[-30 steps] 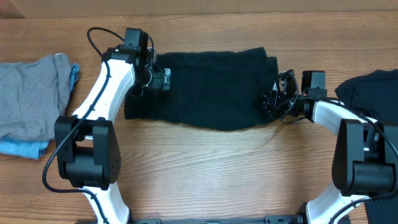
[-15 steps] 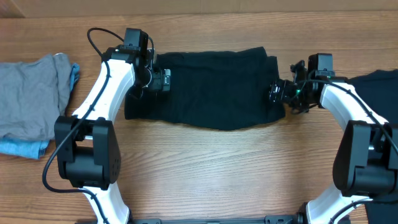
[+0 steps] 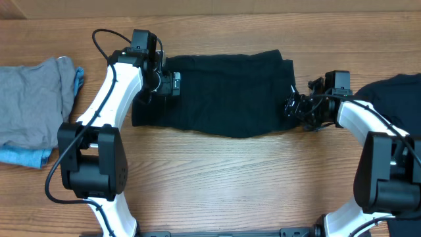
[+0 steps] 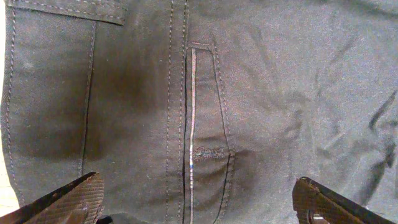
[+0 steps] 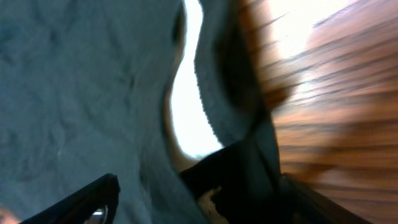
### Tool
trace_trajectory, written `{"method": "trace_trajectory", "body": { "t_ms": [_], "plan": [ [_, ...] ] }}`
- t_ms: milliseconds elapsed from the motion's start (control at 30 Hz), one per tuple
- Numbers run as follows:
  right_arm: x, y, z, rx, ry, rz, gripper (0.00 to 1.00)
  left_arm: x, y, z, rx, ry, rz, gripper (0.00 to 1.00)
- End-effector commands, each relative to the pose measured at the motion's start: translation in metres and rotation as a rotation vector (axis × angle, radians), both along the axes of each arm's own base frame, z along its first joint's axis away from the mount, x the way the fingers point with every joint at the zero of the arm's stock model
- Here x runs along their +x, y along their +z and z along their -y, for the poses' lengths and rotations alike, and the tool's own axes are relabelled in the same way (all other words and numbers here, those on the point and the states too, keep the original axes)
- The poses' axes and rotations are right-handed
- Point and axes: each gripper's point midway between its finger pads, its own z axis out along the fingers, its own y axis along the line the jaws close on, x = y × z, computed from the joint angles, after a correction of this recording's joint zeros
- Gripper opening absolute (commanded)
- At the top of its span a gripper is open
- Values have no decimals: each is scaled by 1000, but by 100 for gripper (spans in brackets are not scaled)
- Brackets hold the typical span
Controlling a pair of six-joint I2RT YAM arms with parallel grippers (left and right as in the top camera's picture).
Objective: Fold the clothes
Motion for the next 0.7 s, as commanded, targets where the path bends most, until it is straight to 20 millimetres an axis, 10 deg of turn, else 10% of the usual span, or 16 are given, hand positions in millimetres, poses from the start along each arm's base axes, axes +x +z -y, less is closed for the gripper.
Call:
{"method": "trace_trajectory", "body": {
  "t_ms": [0,533,600,667],
  "plan": [
    [-24,-13,-26,155,41,-74,83,-3,-4,4,-6,5,-13,100],
    [20,-13,2,-35,68,149,4,-2,-5,-3,36,18,-9,98],
    [22,-14,5,-56,61,154,4,-2,-5,-2,30,16,-8,92],
    [22,-15,7,-69,58,151,4,3,2,22,-105,-21,9,51]
  ]
}}
